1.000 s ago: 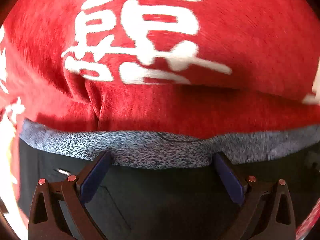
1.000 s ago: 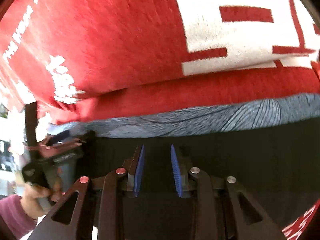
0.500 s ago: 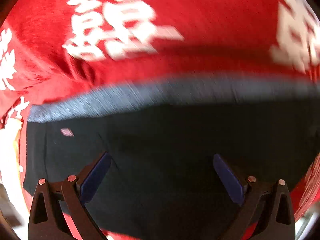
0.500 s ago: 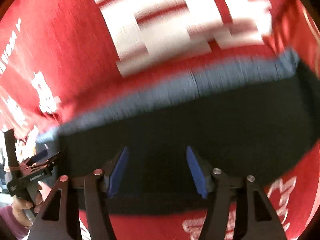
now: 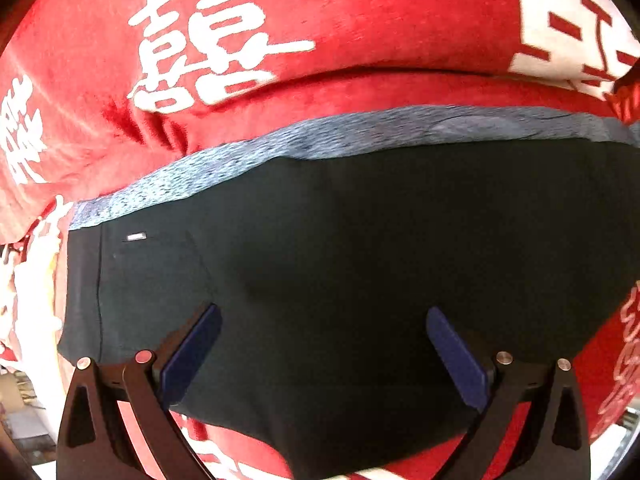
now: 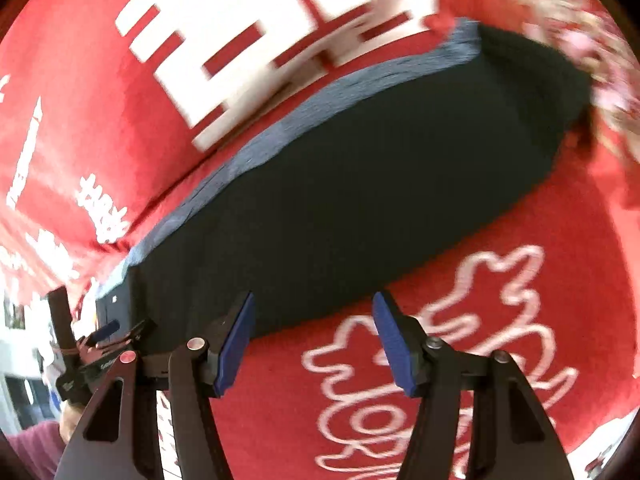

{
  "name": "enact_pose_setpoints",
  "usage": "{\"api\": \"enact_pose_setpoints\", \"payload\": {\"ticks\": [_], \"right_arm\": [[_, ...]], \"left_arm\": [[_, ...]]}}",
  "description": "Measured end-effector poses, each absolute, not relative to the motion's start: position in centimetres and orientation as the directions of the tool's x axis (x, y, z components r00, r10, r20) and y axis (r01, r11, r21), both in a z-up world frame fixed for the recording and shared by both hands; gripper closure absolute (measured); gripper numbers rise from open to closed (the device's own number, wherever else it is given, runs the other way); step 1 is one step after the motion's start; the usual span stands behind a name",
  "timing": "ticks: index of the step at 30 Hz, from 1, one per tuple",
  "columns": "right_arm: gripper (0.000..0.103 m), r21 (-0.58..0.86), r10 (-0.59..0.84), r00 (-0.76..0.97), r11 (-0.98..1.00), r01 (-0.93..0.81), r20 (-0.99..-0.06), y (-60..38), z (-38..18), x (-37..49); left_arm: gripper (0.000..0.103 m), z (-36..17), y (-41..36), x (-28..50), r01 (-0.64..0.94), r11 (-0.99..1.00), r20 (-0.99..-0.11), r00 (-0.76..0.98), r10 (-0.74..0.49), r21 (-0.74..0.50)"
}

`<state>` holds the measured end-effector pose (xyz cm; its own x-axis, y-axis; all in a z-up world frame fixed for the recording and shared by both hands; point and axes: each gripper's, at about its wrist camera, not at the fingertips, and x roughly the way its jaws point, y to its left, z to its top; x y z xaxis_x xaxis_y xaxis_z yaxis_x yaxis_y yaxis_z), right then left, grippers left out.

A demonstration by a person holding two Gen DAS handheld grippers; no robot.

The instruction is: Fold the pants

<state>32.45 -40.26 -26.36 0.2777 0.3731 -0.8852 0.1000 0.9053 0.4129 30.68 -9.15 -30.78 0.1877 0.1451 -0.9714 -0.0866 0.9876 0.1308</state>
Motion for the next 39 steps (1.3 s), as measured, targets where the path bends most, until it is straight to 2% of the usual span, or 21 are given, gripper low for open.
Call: {"api": "enact_pose_setpoints", "payload": {"ticks": [5,7,8,9,18,21,28,34,37,39], "right_arm": [[0.039,0.36,0.274,0.315,0.896,0.261,-0.909,-45.5,-26.6,32.2],[0.047,0.366,0.268,0.317,0.877,0.31,-0.91,-47.0,-27.2,32.3],[0.056,0.372,0.271,0.319,0.872,0.319,-0.908,-47.4,-27.3,32.3],[0.057,0.377,0.274,0.319,0.866,0.328,-0.907,-47.9,-27.5,32.4],[0.057,0.498,0.375,0.372,0.804,0.326,-0.849,-50.0,-28.9,32.1],[0.057,0.532,0.406,0.392,0.791,0.303,-0.826,-50.4,-29.2,32.3],[0.057,0.614,0.463,0.467,0.749,0.249,-0.754,-51.2,-30.4,33.9],[0.051,0.612,0.448,0.509,0.762,0.213,-0.735,-50.4,-30.9,35.9],[0.042,0.61,0.444,0.523,0.768,0.196,-0.727,-49.9,-30.9,36.4],[0.029,0.631,0.459,0.531,0.751,0.197,-0.712,-49.9,-31.0,36.6]], "left_arm": [[0.0,-29.4,-12.8,31.3,-0.036,0.994,-0.971,0.216,0.104,0.098],[0.0,-29.0,-15.2,32.1,-0.003,0.998,-0.971,0.231,0.068,0.069],[0.0,-29.0,-15.9,32.4,0.006,0.998,-0.97,0.235,0.058,0.061],[0.0,-28.9,-17.1,32.9,0.022,0.999,-0.969,0.242,0.042,0.049],[0.0,-30.0,-23.6,37.1,0.042,0.998,-0.969,0.238,-0.063,-0.054],[0.0,-30.3,-26.5,37.2,0.041,0.998,-0.969,0.243,-0.052,-0.044],[0.0,-31.8,-27.1,38.2,0.015,1.0,-0.965,0.262,-0.029,-0.026],[0.0,-31.8,-27.5,38.4,0.02,1.0,-0.962,0.273,-0.025,-0.02],[0.0,-32.2,-27.4,38.6,0.012,1.0,-0.961,0.275,-0.022,-0.019],[0.0,-32.1,-27.4,38.5,0.012,1.0,-0.961,0.274,-0.023,-0.021]]}}
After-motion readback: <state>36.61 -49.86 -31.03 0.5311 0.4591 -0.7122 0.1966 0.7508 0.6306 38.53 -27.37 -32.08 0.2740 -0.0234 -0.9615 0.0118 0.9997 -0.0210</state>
